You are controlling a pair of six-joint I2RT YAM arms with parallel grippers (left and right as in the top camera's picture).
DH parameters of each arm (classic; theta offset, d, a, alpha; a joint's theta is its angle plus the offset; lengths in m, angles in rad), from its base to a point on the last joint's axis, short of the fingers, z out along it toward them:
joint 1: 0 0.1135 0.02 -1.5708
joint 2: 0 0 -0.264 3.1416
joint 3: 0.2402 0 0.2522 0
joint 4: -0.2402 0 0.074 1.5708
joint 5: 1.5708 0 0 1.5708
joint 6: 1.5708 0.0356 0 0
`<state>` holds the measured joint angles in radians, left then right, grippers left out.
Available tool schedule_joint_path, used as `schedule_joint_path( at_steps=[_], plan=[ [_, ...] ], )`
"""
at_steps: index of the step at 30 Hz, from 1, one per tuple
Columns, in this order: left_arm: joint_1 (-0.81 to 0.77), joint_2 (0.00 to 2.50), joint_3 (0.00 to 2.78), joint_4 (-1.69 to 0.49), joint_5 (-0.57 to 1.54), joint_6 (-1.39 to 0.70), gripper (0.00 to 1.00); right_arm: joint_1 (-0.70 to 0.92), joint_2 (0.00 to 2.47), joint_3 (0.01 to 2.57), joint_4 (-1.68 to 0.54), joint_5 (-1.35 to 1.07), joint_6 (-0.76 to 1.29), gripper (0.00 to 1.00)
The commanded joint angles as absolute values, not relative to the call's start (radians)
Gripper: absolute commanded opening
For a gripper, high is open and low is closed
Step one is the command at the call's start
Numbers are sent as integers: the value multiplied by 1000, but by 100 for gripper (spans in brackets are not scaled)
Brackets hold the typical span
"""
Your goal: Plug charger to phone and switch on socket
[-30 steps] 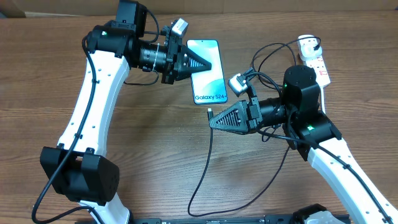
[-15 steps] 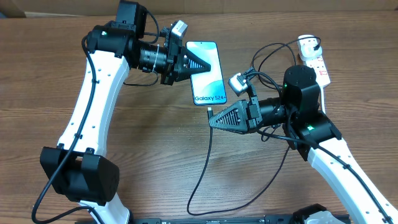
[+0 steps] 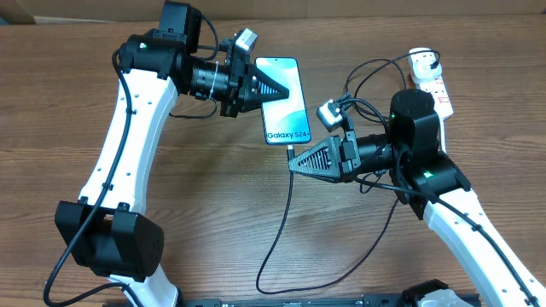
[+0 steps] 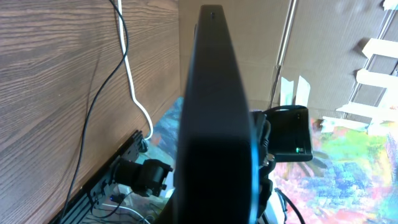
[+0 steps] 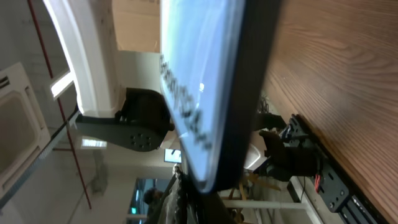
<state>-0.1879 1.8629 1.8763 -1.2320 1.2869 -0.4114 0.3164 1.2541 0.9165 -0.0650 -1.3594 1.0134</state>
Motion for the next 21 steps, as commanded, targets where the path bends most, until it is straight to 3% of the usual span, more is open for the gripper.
schedule_joint_path(
  at_steps=[1, 21],
  plan=[
    [-184, 1859, 1886, -1231, 1343, -388, 4, 313, 1254, 933, -69, -1343, 990, 4],
    [-184, 1859, 1886, -1232, 1282, -388, 4, 313, 1253, 933, -69, -1348, 992, 4]
  ],
)
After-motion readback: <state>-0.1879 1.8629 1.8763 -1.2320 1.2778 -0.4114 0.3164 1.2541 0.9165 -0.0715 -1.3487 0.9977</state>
